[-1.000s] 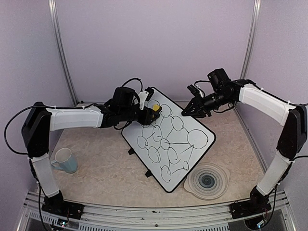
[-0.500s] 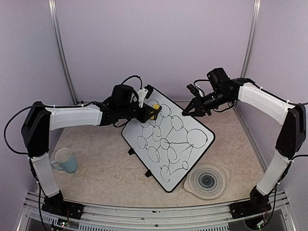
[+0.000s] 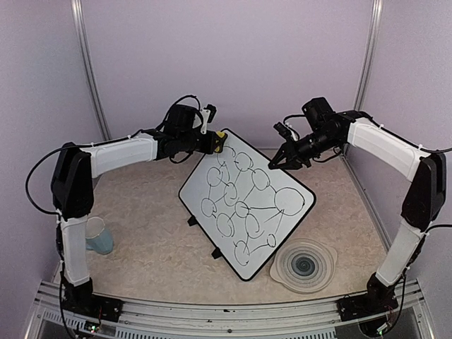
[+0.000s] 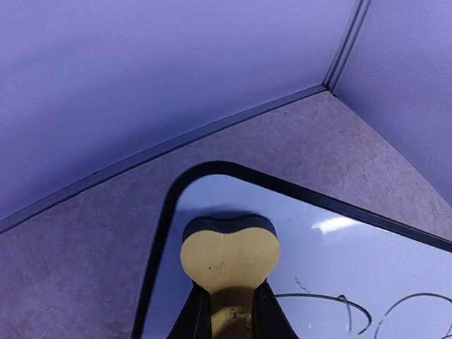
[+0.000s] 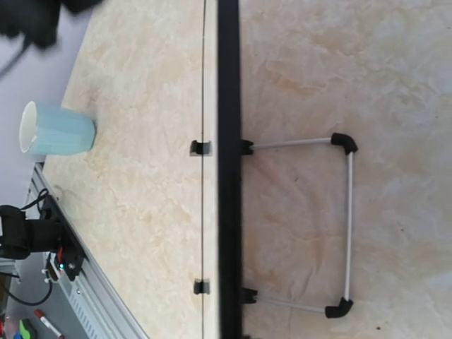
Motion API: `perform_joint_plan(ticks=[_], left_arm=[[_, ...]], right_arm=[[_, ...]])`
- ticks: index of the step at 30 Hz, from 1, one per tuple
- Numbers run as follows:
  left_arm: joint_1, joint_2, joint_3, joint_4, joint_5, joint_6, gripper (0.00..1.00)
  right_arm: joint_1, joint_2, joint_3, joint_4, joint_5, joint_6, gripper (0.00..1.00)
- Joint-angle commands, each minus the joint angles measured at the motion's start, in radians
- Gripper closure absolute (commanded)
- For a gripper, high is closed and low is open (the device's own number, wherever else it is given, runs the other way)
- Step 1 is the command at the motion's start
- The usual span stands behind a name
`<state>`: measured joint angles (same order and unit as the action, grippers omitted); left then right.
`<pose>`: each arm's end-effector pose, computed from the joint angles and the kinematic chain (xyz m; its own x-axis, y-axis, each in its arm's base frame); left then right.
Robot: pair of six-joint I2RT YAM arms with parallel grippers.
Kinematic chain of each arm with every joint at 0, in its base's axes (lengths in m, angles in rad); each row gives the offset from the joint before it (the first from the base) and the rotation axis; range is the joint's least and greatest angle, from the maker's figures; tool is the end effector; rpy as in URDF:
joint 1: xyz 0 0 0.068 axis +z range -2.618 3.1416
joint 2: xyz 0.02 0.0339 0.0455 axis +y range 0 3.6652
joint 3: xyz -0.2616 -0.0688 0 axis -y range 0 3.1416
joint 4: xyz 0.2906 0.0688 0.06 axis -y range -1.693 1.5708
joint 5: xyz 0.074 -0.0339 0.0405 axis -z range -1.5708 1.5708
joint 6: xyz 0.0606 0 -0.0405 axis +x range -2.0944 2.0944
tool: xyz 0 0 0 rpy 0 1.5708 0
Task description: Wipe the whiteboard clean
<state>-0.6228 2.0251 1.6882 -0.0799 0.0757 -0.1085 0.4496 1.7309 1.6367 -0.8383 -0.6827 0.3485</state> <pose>0.4455 -0.3256 0.2547 -0.3960 0.1514 -0.9057 0.5985 0.7906 -0.1295 0.3695 0.2208 0.3070 -0.9106 -0.1452 -0.3870 -0.3881 0.6224 0.6797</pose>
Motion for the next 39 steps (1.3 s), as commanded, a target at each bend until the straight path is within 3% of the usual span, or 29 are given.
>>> perform_joint_plan(ticks=[1, 11, 18, 22, 25, 34, 39], left_arm=[[0.001, 0.088, 0.105, -0.154, 0.044, -0.011, 1.0], [-0.14, 0.031, 0.036, -0.191, 0.199, 0.057, 1.0], [0.038, 0.059, 0.02, -0.177, 0.093, -0.216, 1.0], [0.072, 0.106, 0.06, -0.2, 0.046, -0.252, 1.0], [0.057, 0.116, 0.053, -0.215, -0.007, -0.229, 1.0], [-0.131, 0.012, -0.069, -0.14, 0.114, -0.123, 1.0], [-0.105, -0.005, -0.121, -0.11, 0.142, -0.199, 1.0]], right_arm=[[0.012, 0.018, 0.05, -0.022, 0.023, -0.059, 1.0], [0.012, 0.026, 0.078, -0.018, 0.034, -0.064, 1.0], [0.012, 0.013, 0.074, -0.017, 0.035, -0.075, 1.0], [0.012, 0.01, 0.073, -0.016, 0.035, -0.086, 1.0], [0.012, 0.009, 0.074, -0.015, 0.035, -0.092, 1.0], [0.013, 0.006, 0.073, -0.012, 0.035, -0.094, 1.0], [0.013, 0.001, 0.072, -0.007, 0.03, -0.091, 1.0]])
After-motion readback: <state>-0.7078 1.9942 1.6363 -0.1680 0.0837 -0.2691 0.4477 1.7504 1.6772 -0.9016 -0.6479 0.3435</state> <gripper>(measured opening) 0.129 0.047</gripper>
